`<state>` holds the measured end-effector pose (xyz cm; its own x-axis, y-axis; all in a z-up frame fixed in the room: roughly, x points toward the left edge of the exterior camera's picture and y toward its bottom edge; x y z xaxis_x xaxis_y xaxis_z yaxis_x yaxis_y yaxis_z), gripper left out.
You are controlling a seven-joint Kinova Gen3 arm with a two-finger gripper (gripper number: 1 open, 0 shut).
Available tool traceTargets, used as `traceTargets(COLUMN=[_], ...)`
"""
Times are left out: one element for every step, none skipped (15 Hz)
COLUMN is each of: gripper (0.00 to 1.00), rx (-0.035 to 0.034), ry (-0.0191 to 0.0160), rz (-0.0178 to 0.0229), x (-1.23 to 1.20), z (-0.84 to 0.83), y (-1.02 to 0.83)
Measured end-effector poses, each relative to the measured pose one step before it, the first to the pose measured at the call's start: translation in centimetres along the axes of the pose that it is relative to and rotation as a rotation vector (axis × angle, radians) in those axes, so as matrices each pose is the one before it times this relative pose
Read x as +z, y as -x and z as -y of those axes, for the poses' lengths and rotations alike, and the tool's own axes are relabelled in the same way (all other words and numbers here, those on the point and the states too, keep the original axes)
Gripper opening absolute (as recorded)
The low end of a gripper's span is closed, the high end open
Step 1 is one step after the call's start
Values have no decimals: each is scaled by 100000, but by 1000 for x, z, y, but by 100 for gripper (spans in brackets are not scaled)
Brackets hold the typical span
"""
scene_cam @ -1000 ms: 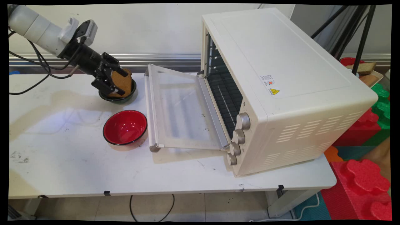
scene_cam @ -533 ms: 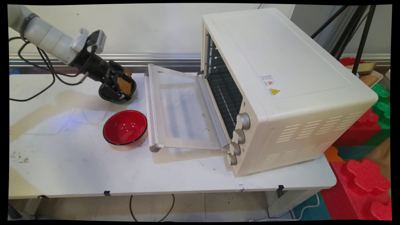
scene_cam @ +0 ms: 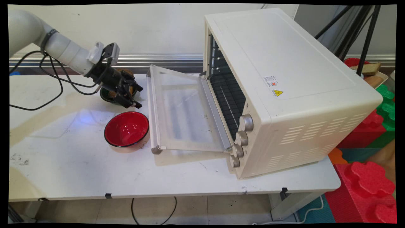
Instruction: Close the oven
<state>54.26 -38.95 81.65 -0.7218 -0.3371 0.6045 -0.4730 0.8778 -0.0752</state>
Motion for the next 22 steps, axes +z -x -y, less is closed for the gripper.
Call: traceTargets(gripper=[100,100,100,100,100,0,0,0,0,0,0,0,0,0,0,0,0,0,0,0,0,0], rx=[-74,-66,-10,0,-2,38,46,84,183,136,42,-17,-151,-207,-164,-161,-86,-117,-156,-119,-92,-89], ry=[-8,57,45,120,85,143,109,233,287,270,186,94,125,99,64,31,-7,67,17,36,80,-6], rz=[-163,-298,-151,-294,-188,-403,-263,-399,-430,-511,-546,-399,-807,-1045,-1149,-1080,-692,-1090,-1230,-1244,-1119,-688], x=[310,459,301,387,230,311,181,263,284,216,156,71,105,87,43,-2,-13,-5,-28,-48,-80,-111], z=[33,55,48,34,12,23,10,8,24,10,-4,-16,9,34,52,26,8,12,18,25,29,-7], y=[68,56,26,53,39,33,39,29,13,36,-9,9,-19,-30,-17,-10,5,-35,-25,-47,-37,28])
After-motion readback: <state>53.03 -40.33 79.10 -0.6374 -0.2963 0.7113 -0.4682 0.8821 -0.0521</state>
